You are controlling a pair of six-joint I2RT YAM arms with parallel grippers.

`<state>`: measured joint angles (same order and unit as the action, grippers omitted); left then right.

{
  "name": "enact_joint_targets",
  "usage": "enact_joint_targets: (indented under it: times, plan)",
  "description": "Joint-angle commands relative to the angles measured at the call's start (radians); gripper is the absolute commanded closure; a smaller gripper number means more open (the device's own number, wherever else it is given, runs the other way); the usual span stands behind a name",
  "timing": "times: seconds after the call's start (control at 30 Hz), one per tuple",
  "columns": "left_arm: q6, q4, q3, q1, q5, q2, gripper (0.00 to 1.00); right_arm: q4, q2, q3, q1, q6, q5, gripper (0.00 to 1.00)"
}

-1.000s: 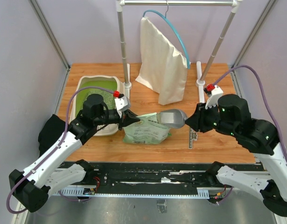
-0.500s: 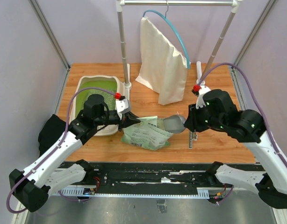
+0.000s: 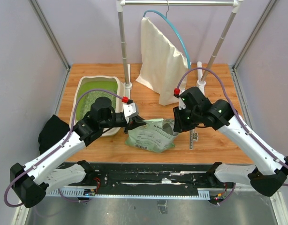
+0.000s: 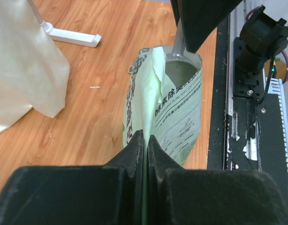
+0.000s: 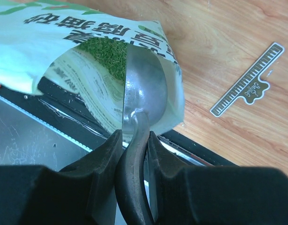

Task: Fill the litter box with clean litter
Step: 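Scoop the cat litter from the cat litter bag.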

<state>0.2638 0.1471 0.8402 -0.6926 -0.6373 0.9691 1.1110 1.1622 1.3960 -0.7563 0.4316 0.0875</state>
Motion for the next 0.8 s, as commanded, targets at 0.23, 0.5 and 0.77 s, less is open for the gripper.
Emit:
enact_joint_targets:
  times: [0.23,0.5,0.77]
  plan:
    - [-0.028,-0.138,-0.087,-0.016,0.036,-0.039,0.99,-0.242,0.120,-0.232,0.008,0.082,0.055,0.99]
    - [-0.046,-0.169,-0.144,-0.018,0.056,-0.045,0.99,-0.448,0.183,-0.355,0.014,0.128,0.193,0.99]
    - [-0.078,-0.208,-0.148,-0.020,0.061,-0.028,0.99,-0.671,0.045,-0.502,0.122,0.236,0.340,0.99]
